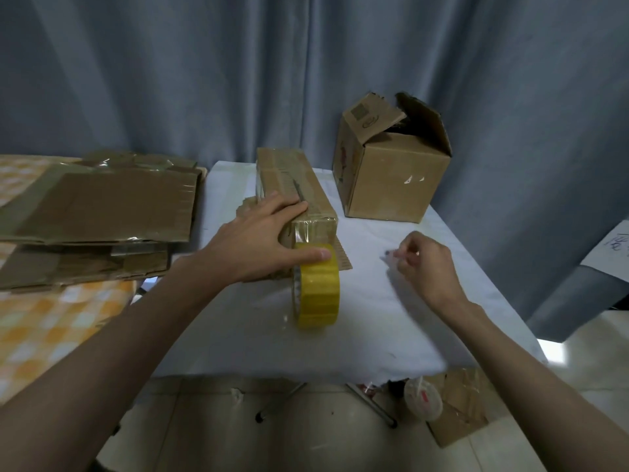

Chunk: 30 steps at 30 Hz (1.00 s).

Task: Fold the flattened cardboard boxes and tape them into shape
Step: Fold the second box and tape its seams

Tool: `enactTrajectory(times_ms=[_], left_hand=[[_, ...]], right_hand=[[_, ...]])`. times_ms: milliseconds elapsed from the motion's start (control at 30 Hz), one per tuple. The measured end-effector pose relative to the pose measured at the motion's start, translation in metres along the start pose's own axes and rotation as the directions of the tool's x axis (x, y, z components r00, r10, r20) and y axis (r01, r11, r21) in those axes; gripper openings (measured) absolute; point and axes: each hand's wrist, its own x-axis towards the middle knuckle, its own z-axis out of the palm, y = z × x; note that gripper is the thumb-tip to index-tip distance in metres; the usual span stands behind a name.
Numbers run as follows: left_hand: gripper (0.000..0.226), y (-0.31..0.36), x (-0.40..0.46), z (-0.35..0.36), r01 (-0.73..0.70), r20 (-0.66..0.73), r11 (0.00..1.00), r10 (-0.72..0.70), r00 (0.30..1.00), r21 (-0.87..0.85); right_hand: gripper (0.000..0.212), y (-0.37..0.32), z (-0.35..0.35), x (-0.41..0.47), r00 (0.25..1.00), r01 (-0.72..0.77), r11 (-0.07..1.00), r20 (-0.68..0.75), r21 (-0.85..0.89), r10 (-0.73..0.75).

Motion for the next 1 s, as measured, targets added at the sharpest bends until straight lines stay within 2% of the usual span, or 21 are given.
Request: enactTrajectory(times_ms=[33, 100, 167, 267, 367, 600, 933, 1000], left_hand=[[0.116, 0.0, 0.001, 0.0, 0.0, 0.002, 1.0, 0.0, 1.0, 0.002], [0.116, 0.0, 0.001, 0.0, 0.0, 0.004, 1.0, 0.0, 1.0, 0.003], [0.115, 0.0, 0.001, 0.001, 0.002, 0.004, 1.0, -0.002, 1.0, 0.006], [0.112, 0.0, -0.001, 0.003, 0.001, -0.006, 1.0, -0.001, 1.0, 0.006], [0.111, 0.0, -0.002, 0.003, -0.003, -0.008, 1.0, 0.003, 1.0, 0.008], [0.112, 0.0, -0.002, 0.003, -0.018, 0.0, 1.0, 0.018, 1.0, -0.01], [0.109, 0.0, -0.002, 0.003, -0.029, -0.006, 1.0, 0.029, 1.0, -0.005], [0.111, -0.001, -0.001, 0.003, -0.019, -0.01, 1.0, 0.019, 1.0, 0.0]], right_hand=[[0.01, -0.011, -0.004, -0.002, 0.997, 0.05, 0.993, -0.056, 0.104, -0.044], [0.022, -0.039, -0.013, -0.007, 0.977, 0.177, 0.939, -0.165, 0.296, -0.132], [0.017, -0.066, -0.02, -0.012, 0.939, 0.327, 0.864, -0.234, 0.382, -0.251], [0.014, -0.089, -0.017, -0.017, 0.864, 0.503, 0.806, -0.22, 0.312, -0.453], [0.014, -0.098, -0.007, -0.017, 0.789, 0.614, 0.76, -0.154, 0.216, -0.594], [0.014, -0.099, 0.005, -0.014, 0.77, 0.638, 0.753, -0.112, 0.161, -0.629], [0.016, -0.107, 0.0, -0.01, 0.8, 0.598, 0.798, -0.01, 0.073, -0.599], [0.018, -0.097, -0.008, -0.005, 0.825, 0.563, 0.825, 0.022, 0.042, -0.565]])
